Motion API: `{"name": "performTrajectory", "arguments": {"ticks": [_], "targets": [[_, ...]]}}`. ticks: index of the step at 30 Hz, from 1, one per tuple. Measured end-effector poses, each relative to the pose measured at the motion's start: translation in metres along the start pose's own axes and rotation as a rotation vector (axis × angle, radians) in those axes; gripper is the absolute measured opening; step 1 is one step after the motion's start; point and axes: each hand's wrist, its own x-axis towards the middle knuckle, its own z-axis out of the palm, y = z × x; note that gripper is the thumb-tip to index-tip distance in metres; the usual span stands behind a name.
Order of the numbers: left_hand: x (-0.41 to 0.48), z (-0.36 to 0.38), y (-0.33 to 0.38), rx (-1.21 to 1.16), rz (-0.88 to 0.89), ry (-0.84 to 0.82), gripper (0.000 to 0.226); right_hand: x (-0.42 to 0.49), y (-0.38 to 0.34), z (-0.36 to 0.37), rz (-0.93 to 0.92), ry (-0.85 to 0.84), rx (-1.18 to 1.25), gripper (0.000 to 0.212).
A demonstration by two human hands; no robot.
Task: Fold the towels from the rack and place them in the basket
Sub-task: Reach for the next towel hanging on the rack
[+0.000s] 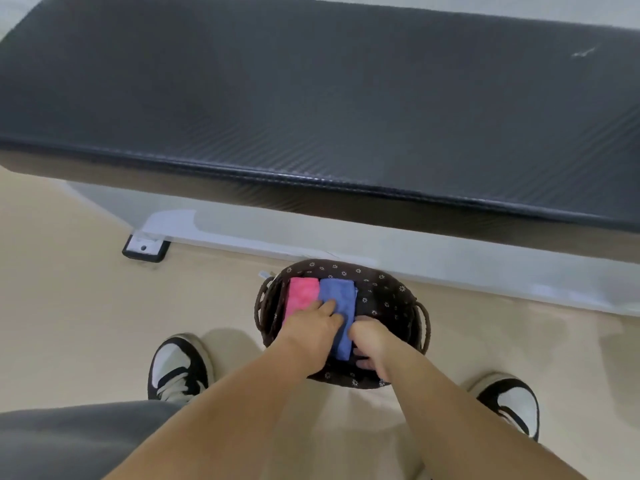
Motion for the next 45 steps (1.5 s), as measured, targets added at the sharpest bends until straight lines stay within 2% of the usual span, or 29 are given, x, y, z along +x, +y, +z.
{"name": "performTrajectory", "arguments": {"ticks": [3,4,7,9,12,15,17,18,19,23,26,30,33,34,36,40,45], "targets": [[-0.023,-0.002,-0.001,-0.062,-0.035,-0.041,0.064,-0.005,0.015,0.018,-0.106,-0.002,-0.069,0.058],[-0.028,0.001,-0.003,-0.076,-0.049,-0.048,0.063,-0.007,0.021,0.022,-0.133,0.006,-0.05,0.063],[-0.039,0.014,-0.011,-0.119,-0.109,-0.053,0.058,-0.004,0.036,0.028,-0.22,0.163,-0.067,0.035],[-0.038,0.026,-0.014,-0.194,-0.156,-0.063,0.054,0.007,0.042,0.028,-0.226,0.25,-0.023,0.028],[-0.032,0.04,-0.013,-0.317,-0.197,-0.054,0.053,0.018,0.043,0.028,-0.206,0.255,0.024,0.013],[-0.025,0.044,-0.011,-0.354,-0.194,-0.05,0.061,0.013,0.034,0.026,-0.171,0.228,0.1,0.01],[-0.02,0.044,-0.01,-0.319,-0.187,-0.056,0.061,0.016,0.03,0.023,-0.125,0.185,0.113,0.018],[-0.019,0.043,-0.009,-0.324,-0.173,-0.052,0.057,0.018,0.029,0.022,-0.114,0.168,0.082,0.015],[-0.02,0.041,-0.007,-0.348,-0.156,-0.033,0.054,0.016,0.026,0.02,-0.118,0.158,0.019,0.009],[-0.029,0.019,0.001,-0.429,-0.176,0.043,0.058,0.002,0.015,0.005,-0.279,0.202,-0.326,0.019],[-0.045,-0.008,0.014,-0.494,-0.131,0.068,0.055,-0.037,0.0,-0.016,-0.41,0.186,-0.491,0.034],[-0.076,-0.065,0.034,-0.511,-0.058,0.181,0.044,-0.109,-0.031,-0.045,-0.501,0.142,-0.781,0.04],[-0.105,-0.111,0.05,-0.548,0.015,0.302,0.042,-0.17,-0.049,-0.065,-0.565,0.15,-0.916,0.029],[-0.114,-0.127,0.057,-0.582,0.041,0.344,0.043,-0.191,-0.052,-0.072,-0.594,0.176,-0.944,0.032],[-0.127,-0.159,0.075,-0.609,0.111,0.415,0.042,-0.235,-0.054,-0.092,-0.658,0.242,-0.932,0.04],[-0.155,-0.216,0.121,-0.636,0.242,0.525,0.038,-0.31,-0.053,-0.135,-0.782,0.354,-0.857,0.028],[-0.164,-0.257,0.198,-0.656,0.375,0.536,0.042,-0.382,-0.024,-0.214,-0.828,0.49,-0.741,0.032]]}}
